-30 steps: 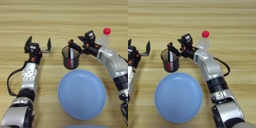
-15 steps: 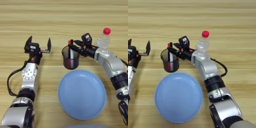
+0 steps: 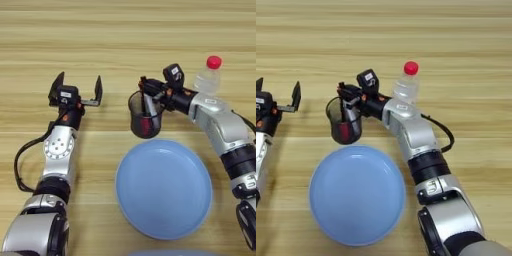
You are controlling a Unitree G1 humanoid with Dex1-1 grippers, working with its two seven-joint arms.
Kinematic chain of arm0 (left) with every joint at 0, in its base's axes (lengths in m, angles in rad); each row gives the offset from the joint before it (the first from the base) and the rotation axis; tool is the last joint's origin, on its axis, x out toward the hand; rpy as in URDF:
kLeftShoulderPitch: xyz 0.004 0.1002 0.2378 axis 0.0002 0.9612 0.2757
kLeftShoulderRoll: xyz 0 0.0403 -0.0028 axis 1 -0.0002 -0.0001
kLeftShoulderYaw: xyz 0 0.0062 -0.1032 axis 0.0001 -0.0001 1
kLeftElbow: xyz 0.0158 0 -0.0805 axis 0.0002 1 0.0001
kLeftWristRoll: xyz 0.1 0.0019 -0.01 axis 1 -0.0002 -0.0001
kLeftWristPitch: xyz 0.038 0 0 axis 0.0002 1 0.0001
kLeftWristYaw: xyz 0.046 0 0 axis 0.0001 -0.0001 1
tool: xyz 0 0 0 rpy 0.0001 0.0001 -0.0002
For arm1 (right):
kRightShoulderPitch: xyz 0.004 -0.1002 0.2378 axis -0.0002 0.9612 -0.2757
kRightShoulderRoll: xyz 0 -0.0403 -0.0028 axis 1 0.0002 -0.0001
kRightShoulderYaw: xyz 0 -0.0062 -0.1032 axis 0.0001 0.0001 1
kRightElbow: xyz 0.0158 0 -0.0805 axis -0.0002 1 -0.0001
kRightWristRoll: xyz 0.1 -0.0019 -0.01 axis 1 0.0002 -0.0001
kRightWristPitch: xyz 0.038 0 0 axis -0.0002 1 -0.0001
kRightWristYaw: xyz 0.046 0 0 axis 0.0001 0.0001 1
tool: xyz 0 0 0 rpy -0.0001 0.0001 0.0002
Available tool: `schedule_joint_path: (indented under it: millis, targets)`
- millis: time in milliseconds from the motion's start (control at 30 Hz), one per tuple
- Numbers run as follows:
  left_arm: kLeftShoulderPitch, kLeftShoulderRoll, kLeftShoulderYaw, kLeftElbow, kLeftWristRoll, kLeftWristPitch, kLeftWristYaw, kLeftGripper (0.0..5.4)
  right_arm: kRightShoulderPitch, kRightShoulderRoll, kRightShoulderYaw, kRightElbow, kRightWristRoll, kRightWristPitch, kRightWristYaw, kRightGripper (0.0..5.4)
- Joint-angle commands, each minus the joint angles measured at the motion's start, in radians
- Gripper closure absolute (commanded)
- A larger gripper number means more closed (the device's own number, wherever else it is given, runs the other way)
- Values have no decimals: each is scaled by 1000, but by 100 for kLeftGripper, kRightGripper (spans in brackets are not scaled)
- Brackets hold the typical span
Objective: Move the objects on the table
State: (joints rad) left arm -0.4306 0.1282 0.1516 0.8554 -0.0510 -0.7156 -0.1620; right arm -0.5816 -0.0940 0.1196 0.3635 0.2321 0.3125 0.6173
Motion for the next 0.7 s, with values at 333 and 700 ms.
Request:
schedule_joint_path:
  millis: [333,700]
  targets:
    - [-14,2,-2,0,-11,-5,-10,0,0,-5,-5,-51,-9,-3,-4,471]
    - [-20,3,-3,8,-10,-3,-13,0,33,-15,-29,-190,24,35,-14,471]
